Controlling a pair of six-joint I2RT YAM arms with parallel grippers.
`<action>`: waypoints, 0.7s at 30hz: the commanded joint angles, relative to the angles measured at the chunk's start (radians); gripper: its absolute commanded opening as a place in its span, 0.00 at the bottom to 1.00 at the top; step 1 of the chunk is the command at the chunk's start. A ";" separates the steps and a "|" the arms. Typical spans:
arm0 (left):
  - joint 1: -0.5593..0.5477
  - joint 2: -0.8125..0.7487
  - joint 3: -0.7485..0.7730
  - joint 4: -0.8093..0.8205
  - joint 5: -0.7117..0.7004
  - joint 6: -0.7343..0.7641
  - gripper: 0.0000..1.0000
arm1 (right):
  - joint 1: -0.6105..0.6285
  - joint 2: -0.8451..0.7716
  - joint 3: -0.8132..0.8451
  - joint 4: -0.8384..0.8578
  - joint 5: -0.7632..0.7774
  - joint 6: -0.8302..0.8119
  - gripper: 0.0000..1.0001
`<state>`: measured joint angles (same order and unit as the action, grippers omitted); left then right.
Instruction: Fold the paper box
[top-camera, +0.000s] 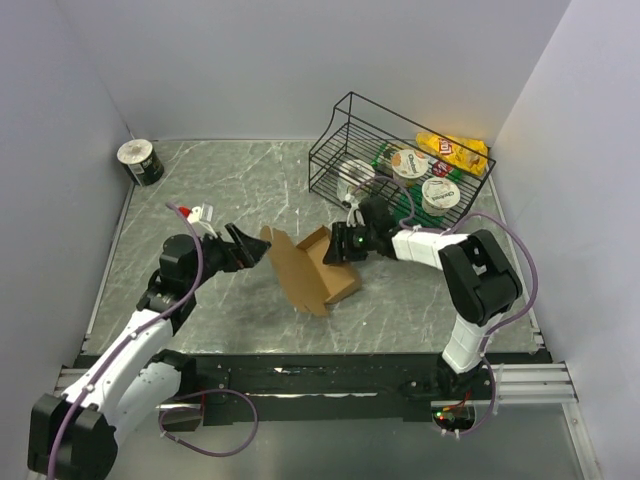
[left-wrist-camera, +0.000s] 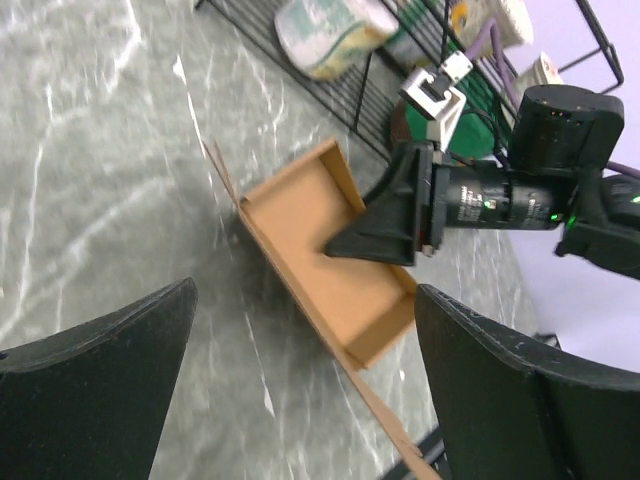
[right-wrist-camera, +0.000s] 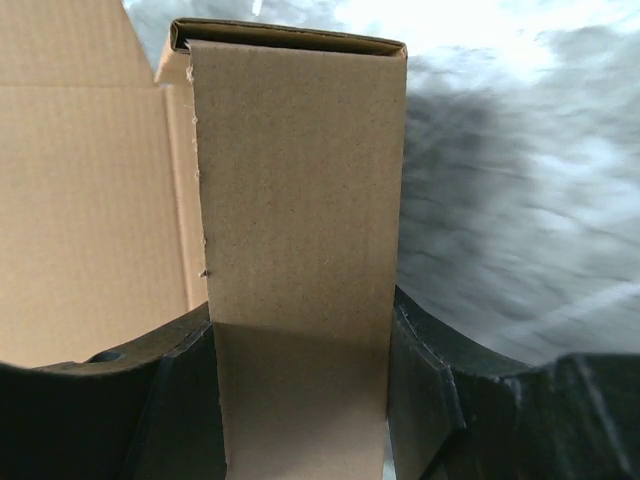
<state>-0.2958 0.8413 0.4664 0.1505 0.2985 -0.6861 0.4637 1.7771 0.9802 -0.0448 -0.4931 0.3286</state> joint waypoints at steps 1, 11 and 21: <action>0.006 -0.059 0.043 -0.176 0.031 -0.012 0.96 | 0.056 0.016 -0.093 0.224 0.077 0.223 0.56; 0.007 -0.022 0.078 -0.200 0.097 0.013 0.96 | 0.096 -0.070 -0.132 0.214 0.228 0.201 0.93; 0.007 0.059 0.104 -0.192 0.028 0.088 0.96 | 0.059 -0.146 -0.182 0.164 0.323 0.155 0.98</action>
<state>-0.2939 0.9173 0.5392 -0.0521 0.3698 -0.6411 0.5484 1.6909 0.8299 0.1398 -0.2394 0.5102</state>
